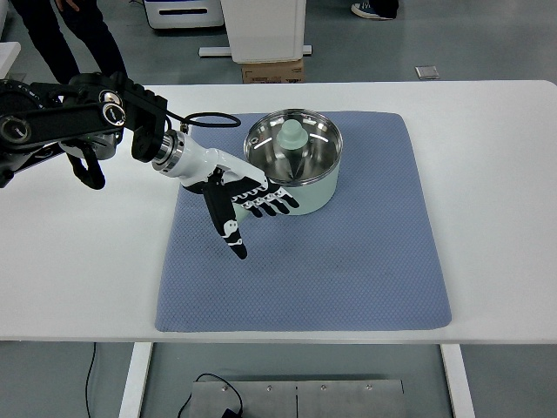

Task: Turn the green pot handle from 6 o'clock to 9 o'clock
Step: 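Push the pan handle with the left hand, rotating it toward the left arm, then sweep the left hand along the handle, turning the pan further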

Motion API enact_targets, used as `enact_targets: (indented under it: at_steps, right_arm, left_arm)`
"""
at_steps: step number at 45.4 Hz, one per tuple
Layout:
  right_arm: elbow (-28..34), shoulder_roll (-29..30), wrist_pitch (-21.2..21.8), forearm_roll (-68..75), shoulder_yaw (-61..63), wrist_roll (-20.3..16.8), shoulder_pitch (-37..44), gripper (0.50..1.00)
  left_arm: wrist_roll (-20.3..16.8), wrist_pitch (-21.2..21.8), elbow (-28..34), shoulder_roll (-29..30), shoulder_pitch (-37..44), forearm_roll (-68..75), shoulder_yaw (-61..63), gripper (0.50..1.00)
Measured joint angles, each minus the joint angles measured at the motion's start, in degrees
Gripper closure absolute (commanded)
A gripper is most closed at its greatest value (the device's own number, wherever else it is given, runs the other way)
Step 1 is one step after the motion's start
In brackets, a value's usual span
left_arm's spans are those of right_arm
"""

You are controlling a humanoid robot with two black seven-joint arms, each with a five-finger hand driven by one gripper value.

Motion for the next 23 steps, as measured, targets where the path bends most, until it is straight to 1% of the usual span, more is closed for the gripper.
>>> enact_targets:
  at_steps: [23]
  right_arm:
    - [0.0,0.0,0.0,0.0,0.0,0.0,0.01,0.5]
  left_arm:
    - [0.05,0.0,-0.06,2.06,-2.31,1.24,5.15,0.5]
